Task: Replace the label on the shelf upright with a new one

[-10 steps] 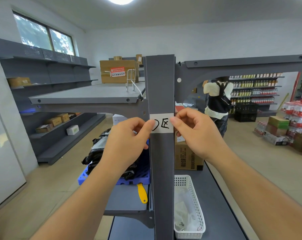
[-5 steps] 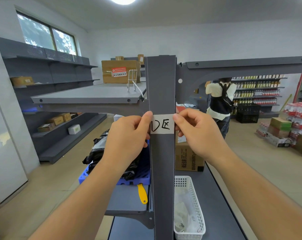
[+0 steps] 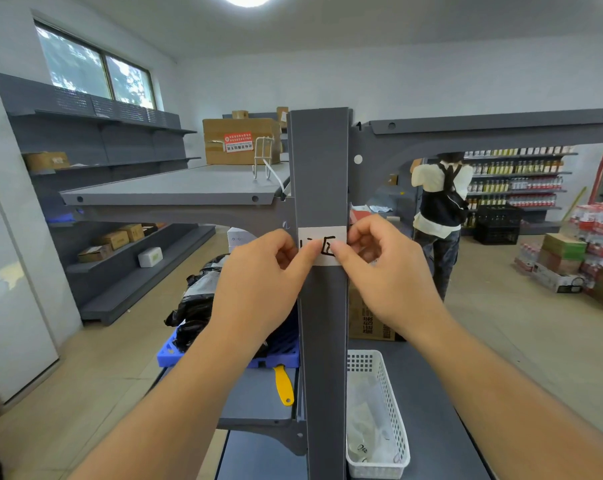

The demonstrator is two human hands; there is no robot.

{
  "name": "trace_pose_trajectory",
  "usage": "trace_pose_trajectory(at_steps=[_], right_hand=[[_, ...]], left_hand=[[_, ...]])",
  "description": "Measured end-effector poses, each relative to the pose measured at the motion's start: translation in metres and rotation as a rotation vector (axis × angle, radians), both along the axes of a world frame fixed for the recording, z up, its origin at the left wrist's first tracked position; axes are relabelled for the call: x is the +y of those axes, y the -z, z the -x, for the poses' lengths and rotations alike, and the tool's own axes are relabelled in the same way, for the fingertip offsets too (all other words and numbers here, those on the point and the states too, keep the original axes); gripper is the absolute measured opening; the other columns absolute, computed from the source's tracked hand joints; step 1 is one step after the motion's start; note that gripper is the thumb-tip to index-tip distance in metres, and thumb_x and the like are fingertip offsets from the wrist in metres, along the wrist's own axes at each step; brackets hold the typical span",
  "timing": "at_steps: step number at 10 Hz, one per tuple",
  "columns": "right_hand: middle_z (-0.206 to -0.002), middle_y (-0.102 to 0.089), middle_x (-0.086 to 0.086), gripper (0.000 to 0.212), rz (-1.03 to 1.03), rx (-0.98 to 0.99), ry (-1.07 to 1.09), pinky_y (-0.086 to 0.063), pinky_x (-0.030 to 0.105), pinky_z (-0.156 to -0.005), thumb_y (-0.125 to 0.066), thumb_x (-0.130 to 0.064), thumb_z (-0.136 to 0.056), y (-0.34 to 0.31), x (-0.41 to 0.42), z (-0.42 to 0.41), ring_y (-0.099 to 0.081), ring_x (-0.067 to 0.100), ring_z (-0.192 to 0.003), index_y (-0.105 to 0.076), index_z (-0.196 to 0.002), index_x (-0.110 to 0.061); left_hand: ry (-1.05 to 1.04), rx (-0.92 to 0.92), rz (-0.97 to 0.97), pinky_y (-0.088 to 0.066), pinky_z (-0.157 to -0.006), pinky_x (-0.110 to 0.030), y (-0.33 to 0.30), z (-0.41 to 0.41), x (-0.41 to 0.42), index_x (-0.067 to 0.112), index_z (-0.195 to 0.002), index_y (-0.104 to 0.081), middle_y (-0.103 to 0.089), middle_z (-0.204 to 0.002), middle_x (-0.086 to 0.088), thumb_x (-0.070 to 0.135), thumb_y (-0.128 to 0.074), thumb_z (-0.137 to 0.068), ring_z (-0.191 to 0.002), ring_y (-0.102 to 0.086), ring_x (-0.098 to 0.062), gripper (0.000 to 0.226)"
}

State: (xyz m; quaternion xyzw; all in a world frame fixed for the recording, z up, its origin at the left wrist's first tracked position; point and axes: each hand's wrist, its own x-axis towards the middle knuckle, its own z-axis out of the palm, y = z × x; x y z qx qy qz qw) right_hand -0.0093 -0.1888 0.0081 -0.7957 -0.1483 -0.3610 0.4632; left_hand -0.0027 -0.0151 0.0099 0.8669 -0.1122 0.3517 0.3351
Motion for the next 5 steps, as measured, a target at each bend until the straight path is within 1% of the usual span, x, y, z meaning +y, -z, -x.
trace_pose_trajectory(at_steps=[1, 2, 3, 4, 5], right_hand=[[-0.085, -0.071, -0.001, 0.007, 0.008, 0.011, -0.013, -0.051, 0.018, -0.067, -0.069, -0.024, -0.095, 0.0, -0.003, 0.001, -0.062, 0.014, -0.081, -0.066, -0.094, -0.018], [-0.085, -0.071, -0.007, 0.013, 0.033, 0.014, -0.026, -0.055, 0.016, -0.067, -0.075, -0.025, -0.091, 0.003, -0.001, 0.003, -0.064, 0.011, -0.079, -0.064, -0.096, -0.021], [-0.084, -0.071, -0.008, 0.018, 0.026, 0.03, -0.035, -0.056, 0.019, -0.067, -0.078, -0.027, -0.089, 0.005, 0.0, 0.002, -0.066, 0.012, -0.077, -0.063, -0.097, -0.022], [-0.086, -0.071, -0.006, 0.015, 0.019, 0.059, -0.073, -0.052, 0.012, -0.067, -0.075, -0.02, -0.092, 0.008, -0.007, 0.002, -0.065, 0.012, -0.078, -0.063, -0.1, -0.024], [-0.089, -0.07, -0.009, 0.019, -0.005, 0.023, -0.082, -0.05, 0.012, -0.067, -0.071, -0.014, -0.092, 0.01, -0.01, 0.008, -0.065, 0.011, -0.077, -0.062, -0.101, -0.028]], left_hand=[[0.048, 0.023, 0.032, -0.058, -0.06, -0.035, 0.003, 0.002, 0.004, 0.028, -0.08, -0.062, -0.068, -0.068, 0.007, 0.057, -0.055, -0.097, -0.061, -0.069, -0.012, 0.034], [0.091, 0.015, 0.048, -0.06, -0.06, -0.032, 0.009, 0.006, 0.007, 0.032, -0.085, -0.062, -0.07, -0.076, 0.012, 0.05, -0.061, -0.096, -0.062, -0.069, -0.009, 0.021], [0.093, -0.001, 0.069, -0.058, -0.059, -0.026, 0.012, 0.006, 0.006, 0.034, -0.084, -0.061, -0.07, -0.079, 0.015, 0.049, -0.066, -0.093, -0.062, -0.069, -0.005, 0.019], [0.122, 0.004, 0.118, -0.054, -0.057, -0.017, 0.018, 0.004, 0.007, 0.035, -0.086, -0.061, -0.07, -0.079, 0.016, 0.038, -0.066, -0.097, -0.061, -0.069, -0.004, 0.012], [0.188, 0.028, 0.183, -0.05, -0.055, -0.012, 0.022, 0.005, 0.01, 0.032, -0.091, -0.064, -0.07, -0.075, 0.014, 0.029, -0.064, -0.1, -0.058, -0.068, 0.0, 0.009]])
